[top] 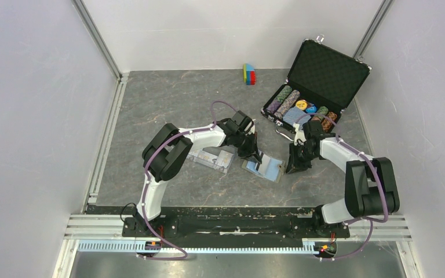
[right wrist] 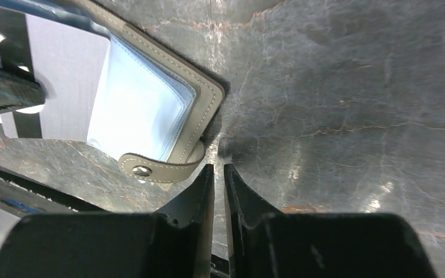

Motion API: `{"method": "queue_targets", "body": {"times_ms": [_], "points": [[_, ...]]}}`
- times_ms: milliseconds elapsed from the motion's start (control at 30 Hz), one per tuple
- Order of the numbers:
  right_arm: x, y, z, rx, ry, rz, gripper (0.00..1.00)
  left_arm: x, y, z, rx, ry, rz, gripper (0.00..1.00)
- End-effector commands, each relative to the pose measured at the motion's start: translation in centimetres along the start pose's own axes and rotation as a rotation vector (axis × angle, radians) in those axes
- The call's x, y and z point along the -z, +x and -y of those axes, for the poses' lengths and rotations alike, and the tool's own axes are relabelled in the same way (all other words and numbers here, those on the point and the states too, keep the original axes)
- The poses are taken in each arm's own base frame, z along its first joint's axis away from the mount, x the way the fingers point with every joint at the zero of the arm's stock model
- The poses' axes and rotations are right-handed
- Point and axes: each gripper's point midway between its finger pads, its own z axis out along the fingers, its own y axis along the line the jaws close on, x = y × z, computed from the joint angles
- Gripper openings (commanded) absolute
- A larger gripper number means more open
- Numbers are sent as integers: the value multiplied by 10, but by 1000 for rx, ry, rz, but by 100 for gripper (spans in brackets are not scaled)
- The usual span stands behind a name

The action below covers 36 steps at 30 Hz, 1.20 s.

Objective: Put the credit cards into the card holder
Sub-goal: Insert the credit card into the card holder.

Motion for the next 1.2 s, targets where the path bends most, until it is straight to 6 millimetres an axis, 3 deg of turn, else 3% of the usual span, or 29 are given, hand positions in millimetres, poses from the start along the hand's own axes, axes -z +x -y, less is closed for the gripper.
{"method": "queue_targets", "body": {"times_ms": [0, 267, 533, 800, 900, 1000, 1167], "points": [[-9, 5, -11, -18, -83, -22, 12, -5, 17, -18, 26, -91, -60, 2], [-19, -2, -17, -29, -129, -22, 10, -2, 17, -16, 16, -103, -74, 2], [-23, -1, -16, -26, -134, -23, 10, -14, 25, 0, -4, -29, -141, 2], [-24, -1, -17, -20, -144, -18, 10, -22, 33, 3, -10, -24, -197, 3], [-25, -1, -17, -19, -147, -20, 10, -20, 34, 6, -33, -32, -202, 7], [-25, -1, -17, -15, -149, -20, 10, -15, 31, 8, -71, -64, -188, 21], [-24, -1, -18, -12, -153, -19, 10, -8, 27, 9, -115, -118, -161, 27]]}}
